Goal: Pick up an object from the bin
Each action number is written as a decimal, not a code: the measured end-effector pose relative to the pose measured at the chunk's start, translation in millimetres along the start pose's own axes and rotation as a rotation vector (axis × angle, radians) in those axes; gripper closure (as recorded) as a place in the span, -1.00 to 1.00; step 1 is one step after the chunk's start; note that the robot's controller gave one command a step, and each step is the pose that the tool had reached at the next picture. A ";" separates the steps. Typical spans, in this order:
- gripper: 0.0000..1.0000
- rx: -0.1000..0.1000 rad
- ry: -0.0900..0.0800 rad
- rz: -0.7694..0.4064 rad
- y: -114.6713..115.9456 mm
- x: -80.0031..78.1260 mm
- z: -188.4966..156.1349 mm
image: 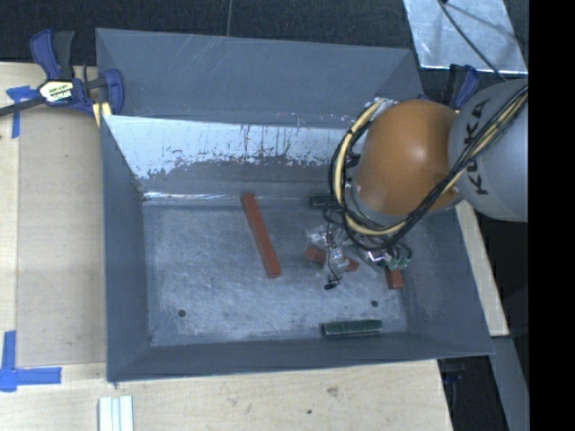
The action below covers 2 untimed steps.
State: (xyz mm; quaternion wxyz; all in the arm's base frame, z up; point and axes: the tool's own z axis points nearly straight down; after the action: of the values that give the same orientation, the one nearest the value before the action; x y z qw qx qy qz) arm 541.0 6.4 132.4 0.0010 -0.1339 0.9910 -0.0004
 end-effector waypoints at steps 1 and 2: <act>1.00 0.000 -0.004 0.013 1.5 8.4 -17.5; -1.00 -0.001 -0.002 0.016 1.1 8.6 -16.5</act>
Offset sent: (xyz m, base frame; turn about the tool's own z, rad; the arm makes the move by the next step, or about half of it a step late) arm -0.0095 -0.0008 0.0163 0.0135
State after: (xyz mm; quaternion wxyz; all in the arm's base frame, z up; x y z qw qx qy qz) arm 532.4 5.1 148.9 0.0020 -0.1261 0.9920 0.0001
